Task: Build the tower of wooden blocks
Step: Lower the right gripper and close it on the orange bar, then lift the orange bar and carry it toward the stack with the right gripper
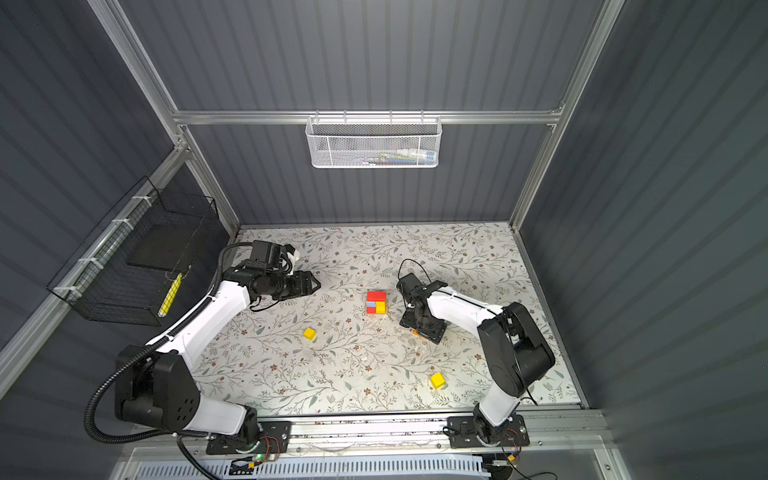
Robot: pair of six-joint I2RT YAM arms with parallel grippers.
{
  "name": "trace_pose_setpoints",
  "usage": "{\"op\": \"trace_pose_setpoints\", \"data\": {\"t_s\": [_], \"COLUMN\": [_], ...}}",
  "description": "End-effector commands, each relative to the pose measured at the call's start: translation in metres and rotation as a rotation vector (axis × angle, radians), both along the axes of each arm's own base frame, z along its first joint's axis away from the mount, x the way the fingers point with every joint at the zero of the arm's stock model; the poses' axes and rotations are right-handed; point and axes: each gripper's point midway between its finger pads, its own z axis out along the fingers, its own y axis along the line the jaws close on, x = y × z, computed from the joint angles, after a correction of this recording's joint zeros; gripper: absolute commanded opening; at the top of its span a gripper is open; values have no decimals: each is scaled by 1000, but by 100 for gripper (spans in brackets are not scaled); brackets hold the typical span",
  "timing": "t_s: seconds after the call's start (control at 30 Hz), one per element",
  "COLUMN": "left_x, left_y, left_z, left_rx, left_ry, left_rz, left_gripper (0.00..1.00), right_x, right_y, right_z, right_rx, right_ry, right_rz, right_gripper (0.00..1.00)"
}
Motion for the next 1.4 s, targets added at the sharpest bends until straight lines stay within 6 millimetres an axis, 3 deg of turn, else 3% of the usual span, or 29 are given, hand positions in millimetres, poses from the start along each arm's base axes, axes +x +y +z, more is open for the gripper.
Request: {"op": "trace_pose_setpoints", "data": {"t_s": [0.0, 0.47, 0.87, 1.13, 1.37], "left_x": [-4, -3, -3, -3, -2], "left_y": [2, 3, 3, 3, 2], "left_z": [2, -2, -3, -4, -1], "left_rx": [-10, 1, 2, 2, -3], "left_ry": [-3, 10, 13, 16, 9], "left_rz": [-11, -7, -9, -9, -12], "left_gripper": [75, 75, 75, 75, 75], "right_x": [-2, -6, -1, -1, 7], "right_y": [-1, -12, -9, -9, -7], "right_z": [-8, -17, -16, -17, 6], "right_rx": [-1, -34, -24, -26, -40], "right_ry": [20, 73, 65, 66, 60], "right_rz": [32, 72, 93, 100, 164], "right_gripper": [82, 71, 65, 56, 51]}}
